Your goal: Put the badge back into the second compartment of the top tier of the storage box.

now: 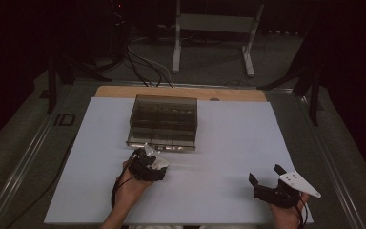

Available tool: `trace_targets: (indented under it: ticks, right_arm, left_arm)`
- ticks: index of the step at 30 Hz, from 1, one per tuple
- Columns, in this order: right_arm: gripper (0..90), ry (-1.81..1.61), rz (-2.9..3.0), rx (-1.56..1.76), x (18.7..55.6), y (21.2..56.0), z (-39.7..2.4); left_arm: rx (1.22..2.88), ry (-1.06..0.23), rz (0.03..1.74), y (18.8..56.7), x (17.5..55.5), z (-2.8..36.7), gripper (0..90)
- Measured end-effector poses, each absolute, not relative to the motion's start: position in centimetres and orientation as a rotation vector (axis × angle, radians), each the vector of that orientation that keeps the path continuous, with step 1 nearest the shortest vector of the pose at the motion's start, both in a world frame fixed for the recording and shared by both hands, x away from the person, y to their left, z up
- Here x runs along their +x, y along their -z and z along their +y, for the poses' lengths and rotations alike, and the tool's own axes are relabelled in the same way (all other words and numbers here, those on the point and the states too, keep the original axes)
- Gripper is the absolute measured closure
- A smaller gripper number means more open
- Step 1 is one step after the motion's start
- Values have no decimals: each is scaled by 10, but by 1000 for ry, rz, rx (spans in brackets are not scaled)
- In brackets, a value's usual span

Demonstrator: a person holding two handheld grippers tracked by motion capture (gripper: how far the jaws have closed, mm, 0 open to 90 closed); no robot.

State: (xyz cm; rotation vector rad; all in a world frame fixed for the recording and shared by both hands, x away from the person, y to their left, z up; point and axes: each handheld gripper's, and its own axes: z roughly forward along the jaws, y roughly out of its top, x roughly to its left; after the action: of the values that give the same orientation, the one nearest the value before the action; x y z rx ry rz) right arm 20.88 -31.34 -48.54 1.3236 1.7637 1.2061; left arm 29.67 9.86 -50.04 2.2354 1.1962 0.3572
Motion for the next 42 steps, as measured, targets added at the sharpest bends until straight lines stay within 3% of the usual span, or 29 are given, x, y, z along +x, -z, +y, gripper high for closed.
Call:
trace_targets:
  ticks: [42]
  right_arm:
    - [0,-1207,1767,1326,209,486,-313]
  left_arm:
    - [2248,-325,1064,470,286,102,347]
